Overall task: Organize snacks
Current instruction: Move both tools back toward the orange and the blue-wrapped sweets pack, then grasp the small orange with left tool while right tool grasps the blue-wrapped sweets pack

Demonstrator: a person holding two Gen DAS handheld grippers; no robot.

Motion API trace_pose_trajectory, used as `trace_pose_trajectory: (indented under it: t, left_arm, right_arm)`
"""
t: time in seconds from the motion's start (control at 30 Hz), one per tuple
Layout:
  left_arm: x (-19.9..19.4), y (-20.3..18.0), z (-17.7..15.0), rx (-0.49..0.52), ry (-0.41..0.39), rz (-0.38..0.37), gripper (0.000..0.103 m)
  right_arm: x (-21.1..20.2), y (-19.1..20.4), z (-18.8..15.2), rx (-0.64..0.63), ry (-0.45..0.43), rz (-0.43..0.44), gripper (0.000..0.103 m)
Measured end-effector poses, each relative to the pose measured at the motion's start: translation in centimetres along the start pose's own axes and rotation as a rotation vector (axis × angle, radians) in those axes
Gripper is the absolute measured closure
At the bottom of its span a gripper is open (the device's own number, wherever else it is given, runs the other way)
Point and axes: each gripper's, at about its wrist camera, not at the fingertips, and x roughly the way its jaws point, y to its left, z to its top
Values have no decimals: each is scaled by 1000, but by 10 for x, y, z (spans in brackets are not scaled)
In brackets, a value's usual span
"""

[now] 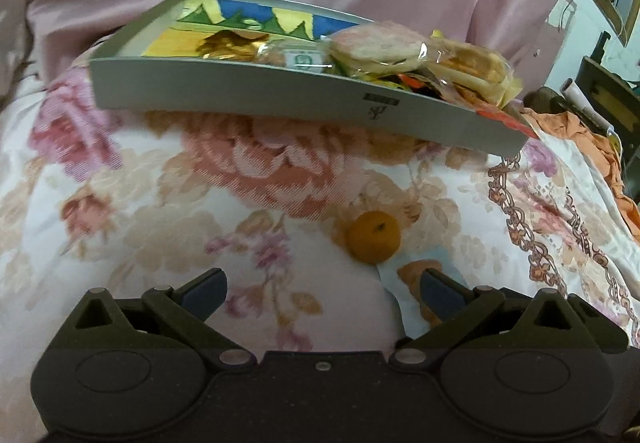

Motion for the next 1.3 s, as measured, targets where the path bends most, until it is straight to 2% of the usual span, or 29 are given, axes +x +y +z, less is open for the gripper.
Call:
trace_pose_trajectory:
  t: [0.17, 0.3, 0.5, 0.8, 0.87, 1.1, 1.2, 1.3]
  left_arm:
    - [20, -9, 11, 20, 20, -23, 1]
    - [37, -17, 15, 58, 45, -34, 1]
    - [48, -20, 24, 63, 25, -20, 3]
    - [49, -24, 24, 93, 2, -47, 33]
    - [51, -25, 24, 100, 2, -49, 41]
    - [53, -23, 24, 114, 10, -27, 54]
    - [51, -19, 24, 110, 10, -21, 65]
    - [48, -15, 21, 106, 10, -25, 66]
  right_arm:
    - [1, -11, 5, -49, -8, -47, 4]
    - [4, -15, 4, -39, -4, -40, 4]
    - [7, -14, 1, -41, -7, -42, 3]
    - [6, -10, 0, -55, -24, -52, 3]
    - [4, -8, 0, -64, -33, -46, 6]
    - [3, -5, 0, -87, -46, -23, 15]
    - [3, -7, 1, -80, -47, -3, 17]
    - [3, -7, 2, -82, -52, 13, 21]
